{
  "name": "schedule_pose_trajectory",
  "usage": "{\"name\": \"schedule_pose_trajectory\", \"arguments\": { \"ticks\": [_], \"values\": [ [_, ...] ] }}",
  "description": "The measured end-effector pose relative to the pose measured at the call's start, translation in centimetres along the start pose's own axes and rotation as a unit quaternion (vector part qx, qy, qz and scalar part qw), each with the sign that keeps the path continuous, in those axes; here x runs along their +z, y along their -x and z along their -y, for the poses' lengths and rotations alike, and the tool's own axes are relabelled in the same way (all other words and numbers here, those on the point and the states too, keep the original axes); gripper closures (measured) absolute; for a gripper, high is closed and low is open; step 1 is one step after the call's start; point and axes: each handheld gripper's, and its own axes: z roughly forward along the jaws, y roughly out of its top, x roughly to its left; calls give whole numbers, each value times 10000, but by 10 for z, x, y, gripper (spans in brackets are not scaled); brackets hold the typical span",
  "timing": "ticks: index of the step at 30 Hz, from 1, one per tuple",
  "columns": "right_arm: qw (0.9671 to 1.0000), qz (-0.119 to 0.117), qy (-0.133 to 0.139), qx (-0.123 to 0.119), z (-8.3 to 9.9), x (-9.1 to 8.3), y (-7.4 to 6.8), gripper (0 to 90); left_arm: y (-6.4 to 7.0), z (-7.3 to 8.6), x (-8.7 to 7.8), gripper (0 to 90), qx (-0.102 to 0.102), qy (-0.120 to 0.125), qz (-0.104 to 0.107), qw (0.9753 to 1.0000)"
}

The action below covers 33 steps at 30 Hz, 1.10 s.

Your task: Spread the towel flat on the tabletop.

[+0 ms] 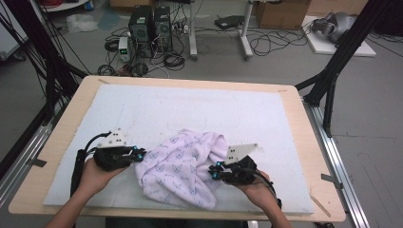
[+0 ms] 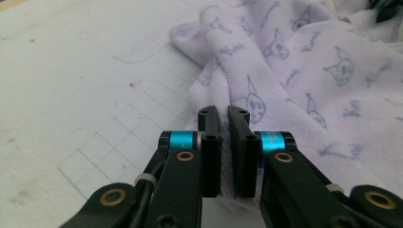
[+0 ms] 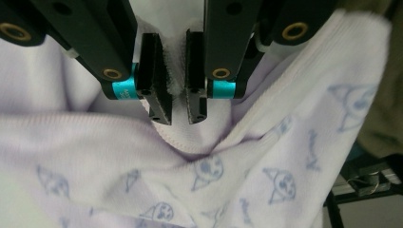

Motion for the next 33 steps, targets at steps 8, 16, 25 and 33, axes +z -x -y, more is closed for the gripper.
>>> {"name": "schedule_pose_trajectory", "arguments": {
  "ticks": [8, 16, 25, 33],
  "values": [
    [9998, -12, 133, 130, 5, -17, -4, 647, -2, 1, -2, 580, -90, 186, 179, 9996],
    [9991, 324, 143, 231, -29, 28, 42, 500, -21, -8, 48, 520, -324, -234, 414, 9983],
    [9987, -26, -434, 283, -21, 62, 56, 855, -21, -11, 60, 821, -185, -429, 584, 9972],
    [9984, 462, 318, 104, -62, 1, 66, 858, -39, -66, 15, 825, -282, 443, -93, 9986]
  ]
}}
